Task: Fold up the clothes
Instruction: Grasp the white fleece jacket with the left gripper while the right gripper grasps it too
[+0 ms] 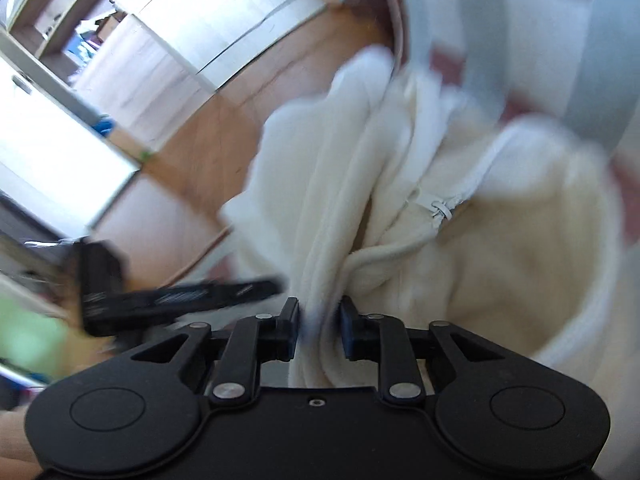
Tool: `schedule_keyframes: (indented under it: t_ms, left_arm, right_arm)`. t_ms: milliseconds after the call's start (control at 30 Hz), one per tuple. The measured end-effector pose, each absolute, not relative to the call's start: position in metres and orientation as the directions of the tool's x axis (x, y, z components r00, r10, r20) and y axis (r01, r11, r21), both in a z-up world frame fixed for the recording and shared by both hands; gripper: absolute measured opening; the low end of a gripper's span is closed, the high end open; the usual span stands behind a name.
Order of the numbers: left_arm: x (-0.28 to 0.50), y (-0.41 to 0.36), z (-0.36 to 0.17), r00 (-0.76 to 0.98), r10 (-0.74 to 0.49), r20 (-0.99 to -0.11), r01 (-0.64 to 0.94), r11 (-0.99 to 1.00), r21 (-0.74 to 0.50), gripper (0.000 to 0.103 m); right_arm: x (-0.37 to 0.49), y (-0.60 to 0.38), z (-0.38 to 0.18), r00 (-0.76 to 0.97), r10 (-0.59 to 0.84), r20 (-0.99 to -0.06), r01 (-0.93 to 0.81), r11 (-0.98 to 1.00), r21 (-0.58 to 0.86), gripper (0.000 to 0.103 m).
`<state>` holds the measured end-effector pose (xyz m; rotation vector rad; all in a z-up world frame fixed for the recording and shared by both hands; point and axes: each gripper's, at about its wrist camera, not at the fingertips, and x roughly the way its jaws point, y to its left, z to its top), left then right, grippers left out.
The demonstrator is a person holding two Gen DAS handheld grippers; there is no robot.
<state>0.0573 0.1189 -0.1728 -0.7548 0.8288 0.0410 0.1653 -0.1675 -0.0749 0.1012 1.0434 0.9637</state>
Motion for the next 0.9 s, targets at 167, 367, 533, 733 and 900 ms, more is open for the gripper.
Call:
schedule_keyframes:
  t_ms: [167,367,533,733,900]
  left_arm:
    - [0.063,0.115,-0.179,0.687,-0.310,-0.657,-0.289,0.714,-0.638,0.056]
    - [0.087,0.098,-0.200,0.628,-0.435,-0.645,-0.240,0.680,-0.693,0.072]
    - [0.085,0.102,-0.191,0.681,-0.423,-0.598,-0.222,0.659,-0.718,0.040]
    - [0.041,0.127,-0.142,0.784,-0.457,-0.419,-0.095,0.579,-0.810,0.023]
    - [-0.005,0.139,-0.075,0.846,-0.418,-0.330,0.000,0.618,-0.786,0.023]
  right_arm:
    - [0.174,-0.191,-0.065,0.306,0.688,-0.658,-0.550,0.692,0.468,0.086]
    - [0.176,-0.174,-0.120,0.223,0.653,-0.724,-0.418,0.735,0.534,0.094]
    - [0.177,-0.162,-0.141,0.067,0.804,-0.591,-0.323,0.578,0.749,0.039]
    - [0.139,-0.161,-0.088,-0.012,0.921,-0.390,-0.322,0.366,0.873,0.038]
    - [0.112,-0.133,-0.022,-0.073,0.953,-0.295,-0.403,0.243,0.882,0.038]
